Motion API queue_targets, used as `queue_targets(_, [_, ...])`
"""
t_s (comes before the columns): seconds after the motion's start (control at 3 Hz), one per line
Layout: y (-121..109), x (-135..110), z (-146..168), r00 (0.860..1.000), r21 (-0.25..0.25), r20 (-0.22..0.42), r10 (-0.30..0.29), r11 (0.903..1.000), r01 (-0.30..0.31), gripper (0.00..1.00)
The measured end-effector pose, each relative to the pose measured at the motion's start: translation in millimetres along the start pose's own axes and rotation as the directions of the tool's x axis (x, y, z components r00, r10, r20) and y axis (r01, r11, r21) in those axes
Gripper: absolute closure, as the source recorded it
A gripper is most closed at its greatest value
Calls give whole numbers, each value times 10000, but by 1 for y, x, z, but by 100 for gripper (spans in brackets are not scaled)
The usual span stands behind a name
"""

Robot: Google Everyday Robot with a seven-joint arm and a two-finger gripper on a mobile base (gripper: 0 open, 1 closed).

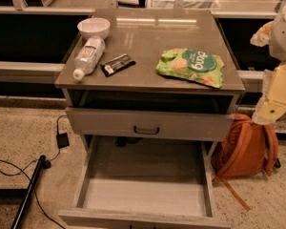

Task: Place blue plastic bottle into middle drawer

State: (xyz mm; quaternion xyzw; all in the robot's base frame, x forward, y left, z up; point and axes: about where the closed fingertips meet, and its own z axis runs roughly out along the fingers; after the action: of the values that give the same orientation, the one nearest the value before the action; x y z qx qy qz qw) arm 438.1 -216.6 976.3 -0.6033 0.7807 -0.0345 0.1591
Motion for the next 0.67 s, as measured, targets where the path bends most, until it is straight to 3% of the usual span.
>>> queue_targets(0.67, [-4,-10,1,9996,-43,-14,-278,9996,278,0])
